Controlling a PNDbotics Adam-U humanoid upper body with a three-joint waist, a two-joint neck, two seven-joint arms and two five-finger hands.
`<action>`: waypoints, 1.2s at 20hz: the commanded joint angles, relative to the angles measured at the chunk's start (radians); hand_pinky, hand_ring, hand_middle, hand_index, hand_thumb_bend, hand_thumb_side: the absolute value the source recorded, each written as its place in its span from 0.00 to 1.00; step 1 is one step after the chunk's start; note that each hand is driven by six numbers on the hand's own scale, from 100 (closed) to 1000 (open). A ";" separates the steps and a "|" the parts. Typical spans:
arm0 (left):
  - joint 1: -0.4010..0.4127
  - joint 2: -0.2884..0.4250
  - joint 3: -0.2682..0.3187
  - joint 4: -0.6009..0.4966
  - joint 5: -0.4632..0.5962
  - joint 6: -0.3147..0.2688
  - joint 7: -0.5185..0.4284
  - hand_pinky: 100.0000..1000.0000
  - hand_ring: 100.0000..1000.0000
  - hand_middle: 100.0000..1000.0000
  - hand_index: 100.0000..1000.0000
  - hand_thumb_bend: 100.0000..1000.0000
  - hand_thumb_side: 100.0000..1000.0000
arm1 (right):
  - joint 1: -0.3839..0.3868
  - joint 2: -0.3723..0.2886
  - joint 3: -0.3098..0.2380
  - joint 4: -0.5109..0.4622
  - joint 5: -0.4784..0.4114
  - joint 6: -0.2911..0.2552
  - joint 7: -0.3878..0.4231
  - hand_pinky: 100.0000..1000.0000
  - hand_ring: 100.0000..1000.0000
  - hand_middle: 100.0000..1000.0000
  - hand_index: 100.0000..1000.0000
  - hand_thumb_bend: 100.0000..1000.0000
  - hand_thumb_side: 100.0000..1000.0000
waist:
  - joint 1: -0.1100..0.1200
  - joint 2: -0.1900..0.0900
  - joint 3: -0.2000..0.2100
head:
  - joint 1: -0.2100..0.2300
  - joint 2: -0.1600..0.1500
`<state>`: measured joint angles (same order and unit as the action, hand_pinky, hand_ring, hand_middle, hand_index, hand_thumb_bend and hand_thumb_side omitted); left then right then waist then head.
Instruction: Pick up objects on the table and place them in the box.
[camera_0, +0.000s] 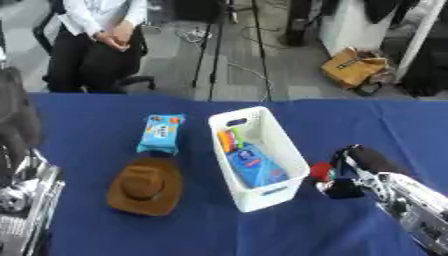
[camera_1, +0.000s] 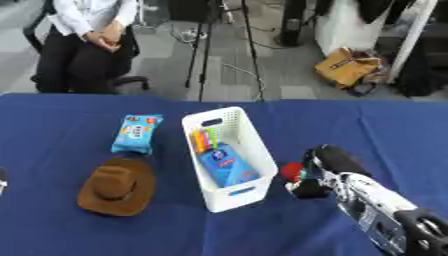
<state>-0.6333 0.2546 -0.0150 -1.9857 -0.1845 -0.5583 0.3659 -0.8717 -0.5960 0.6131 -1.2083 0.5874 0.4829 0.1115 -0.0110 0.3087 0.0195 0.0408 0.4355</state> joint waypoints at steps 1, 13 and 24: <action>-0.012 0.010 0.008 -0.014 0.003 0.002 -0.002 0.89 0.94 0.87 0.98 0.00 1.00 | -0.024 -0.038 -0.015 -0.025 -0.004 0.008 0.000 0.83 0.81 0.46 0.58 0.29 0.46 | -0.001 -0.024 -0.003 | 0.004 -0.006; -0.010 0.011 0.008 -0.014 0.002 0.004 -0.001 0.89 0.94 0.87 0.98 0.00 1.00 | -0.035 -0.056 -0.017 -0.056 0.002 0.026 0.005 0.83 0.80 0.44 0.56 0.28 0.47 | -0.002 -0.031 -0.008 | 0.007 -0.006; -0.012 0.010 0.008 -0.014 0.003 0.006 -0.003 0.89 0.94 0.87 0.98 0.00 1.00 | -0.042 -0.069 -0.020 -0.085 -0.001 0.039 0.004 0.83 0.80 0.43 0.55 0.26 0.47 | -0.001 -0.031 -0.010 | 0.009 -0.004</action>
<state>-0.6331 0.2546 -0.0150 -1.9857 -0.1845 -0.5555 0.3638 -0.8889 -0.6295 0.6095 -1.2708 0.5876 0.5170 0.1178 -0.0136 0.3032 0.0115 0.0486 0.4355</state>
